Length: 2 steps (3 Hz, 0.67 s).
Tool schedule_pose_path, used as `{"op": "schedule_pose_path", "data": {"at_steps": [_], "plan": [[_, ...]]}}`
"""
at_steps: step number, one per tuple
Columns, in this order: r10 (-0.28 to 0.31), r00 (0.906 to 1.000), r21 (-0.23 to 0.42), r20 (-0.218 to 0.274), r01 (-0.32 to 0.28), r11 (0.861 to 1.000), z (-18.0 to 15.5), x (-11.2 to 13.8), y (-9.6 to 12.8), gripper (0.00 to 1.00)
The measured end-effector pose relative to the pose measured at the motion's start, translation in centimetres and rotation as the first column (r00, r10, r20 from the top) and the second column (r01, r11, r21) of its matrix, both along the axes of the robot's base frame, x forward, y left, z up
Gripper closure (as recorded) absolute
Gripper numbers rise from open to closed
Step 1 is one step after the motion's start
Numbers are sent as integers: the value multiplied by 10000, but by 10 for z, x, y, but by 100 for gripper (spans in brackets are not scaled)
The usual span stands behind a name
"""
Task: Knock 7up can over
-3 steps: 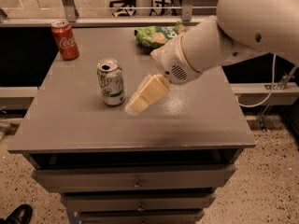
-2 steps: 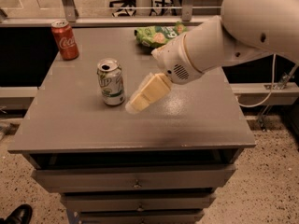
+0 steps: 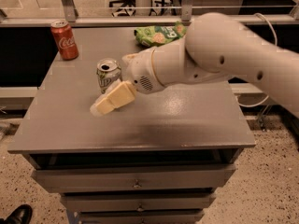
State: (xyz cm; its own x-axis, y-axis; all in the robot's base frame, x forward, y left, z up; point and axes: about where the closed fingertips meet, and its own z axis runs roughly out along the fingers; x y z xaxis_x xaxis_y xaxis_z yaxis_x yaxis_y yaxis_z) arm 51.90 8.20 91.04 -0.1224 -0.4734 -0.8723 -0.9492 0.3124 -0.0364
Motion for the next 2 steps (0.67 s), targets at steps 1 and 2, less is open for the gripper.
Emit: {"op": "schedule_pose_path", "data": {"at_steps": [1,2], "plan": [[-233,9994,616,236,218,9979,-3,8,24,0],[-1036,9933,1169,505,971,9884,-17,29,39,0]]}}
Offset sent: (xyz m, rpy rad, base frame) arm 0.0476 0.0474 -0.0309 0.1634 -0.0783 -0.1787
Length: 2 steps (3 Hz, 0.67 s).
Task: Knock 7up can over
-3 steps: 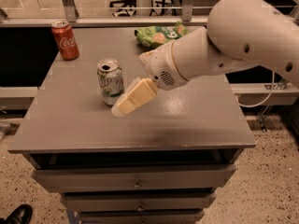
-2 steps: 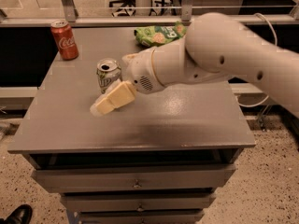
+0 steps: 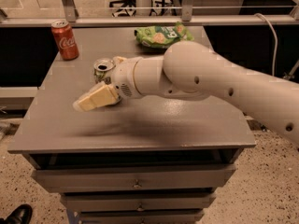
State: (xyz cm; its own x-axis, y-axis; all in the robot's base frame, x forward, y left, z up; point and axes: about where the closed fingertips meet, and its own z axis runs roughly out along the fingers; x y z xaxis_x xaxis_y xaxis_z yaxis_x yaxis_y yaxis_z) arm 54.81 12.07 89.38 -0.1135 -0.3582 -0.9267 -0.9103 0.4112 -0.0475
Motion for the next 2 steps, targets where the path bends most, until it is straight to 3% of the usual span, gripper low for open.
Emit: {"op": "schedule_pose_path", "data": {"at_steps": [1,2], "plan": [[-672,9973,364,285,662,9971,-4,23,2,0],[-1604,9850,684,643,1560,9854,3,55,-10,0]]}}
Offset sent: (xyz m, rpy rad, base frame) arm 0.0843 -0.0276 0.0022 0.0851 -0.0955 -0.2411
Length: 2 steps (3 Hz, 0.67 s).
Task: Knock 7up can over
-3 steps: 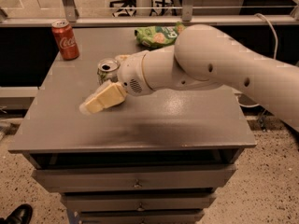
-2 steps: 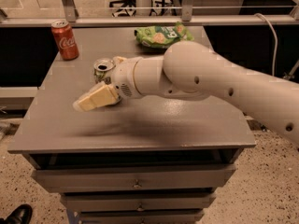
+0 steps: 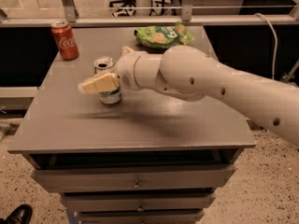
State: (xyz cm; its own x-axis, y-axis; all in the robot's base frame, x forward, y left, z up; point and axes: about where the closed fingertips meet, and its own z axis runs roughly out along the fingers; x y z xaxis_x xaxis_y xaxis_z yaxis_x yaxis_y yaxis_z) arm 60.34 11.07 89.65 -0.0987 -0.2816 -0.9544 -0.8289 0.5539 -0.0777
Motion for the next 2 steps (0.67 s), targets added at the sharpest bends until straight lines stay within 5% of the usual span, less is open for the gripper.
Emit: {"op": "schedule_pose_path", "data": {"at_steps": [2], "plan": [[-1724,9823,395,737,1698,9847,41,51,-36,0]]}}
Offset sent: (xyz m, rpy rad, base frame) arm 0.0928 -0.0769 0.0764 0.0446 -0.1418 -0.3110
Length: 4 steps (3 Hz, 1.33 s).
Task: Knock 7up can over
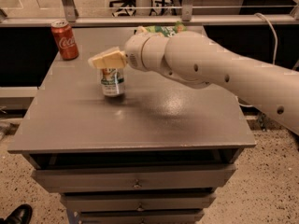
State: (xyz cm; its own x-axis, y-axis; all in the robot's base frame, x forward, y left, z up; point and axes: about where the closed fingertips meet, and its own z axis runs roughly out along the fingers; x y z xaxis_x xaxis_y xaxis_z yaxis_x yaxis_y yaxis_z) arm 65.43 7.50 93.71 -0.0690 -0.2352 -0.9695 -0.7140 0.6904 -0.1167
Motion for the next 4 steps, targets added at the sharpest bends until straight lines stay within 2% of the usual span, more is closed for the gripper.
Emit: {"op": "schedule_pose_path", "data": {"at_steps": [1,2,3,4], "plan": [[-979,9947,-232,327,987,9948,13,27,-30,0],[-1356,9901,-423,363,1371,9897,11,36,-51,0],[-809,9967,-296,79,811,9963,-6,49,-67,0],[297,9992,433,286,-309,9986,-7,49,-90,0]]}}
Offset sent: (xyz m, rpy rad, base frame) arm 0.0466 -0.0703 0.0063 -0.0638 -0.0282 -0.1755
